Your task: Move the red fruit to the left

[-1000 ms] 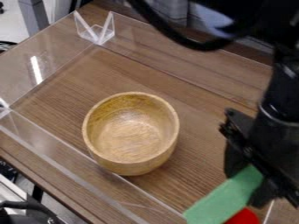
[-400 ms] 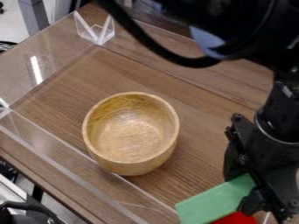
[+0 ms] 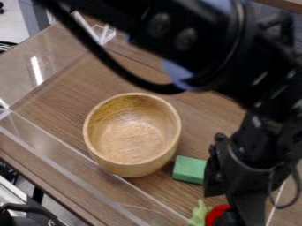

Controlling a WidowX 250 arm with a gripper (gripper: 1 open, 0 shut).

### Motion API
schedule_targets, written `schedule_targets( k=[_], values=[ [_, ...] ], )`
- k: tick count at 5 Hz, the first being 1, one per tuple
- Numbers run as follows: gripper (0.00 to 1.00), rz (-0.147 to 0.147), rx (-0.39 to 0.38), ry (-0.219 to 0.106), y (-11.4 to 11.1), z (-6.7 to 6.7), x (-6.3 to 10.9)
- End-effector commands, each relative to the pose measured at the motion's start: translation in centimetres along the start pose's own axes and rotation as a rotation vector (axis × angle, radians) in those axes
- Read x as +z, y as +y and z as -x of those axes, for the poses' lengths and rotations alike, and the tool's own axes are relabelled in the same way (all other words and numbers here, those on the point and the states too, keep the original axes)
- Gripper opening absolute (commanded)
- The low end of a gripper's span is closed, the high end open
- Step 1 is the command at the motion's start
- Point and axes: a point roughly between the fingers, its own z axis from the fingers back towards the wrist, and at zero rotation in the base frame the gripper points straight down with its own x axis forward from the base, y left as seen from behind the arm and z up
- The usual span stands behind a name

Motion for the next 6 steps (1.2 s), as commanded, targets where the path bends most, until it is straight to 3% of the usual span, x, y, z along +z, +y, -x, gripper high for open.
schedule_targets(
  k=[1, 2, 3, 5, 6],
  values=[
    [1.0, -0.011, -0.016, -0.027, 0.8, 0.0, -0.9],
    [0.0, -0.004, -0.058, -0.046, 0.7, -0.1, -1.3],
    [0.0, -0.011, -0.094, -0.059, 0.6, -0.5, -1.1],
    [0.0, -0.016, -0.14, -0.095, 0.4, -3.8, -1.6],
    [0.0, -0.021, -0.233, -0.106, 0.1, -3.5, -2.1]
  ],
)
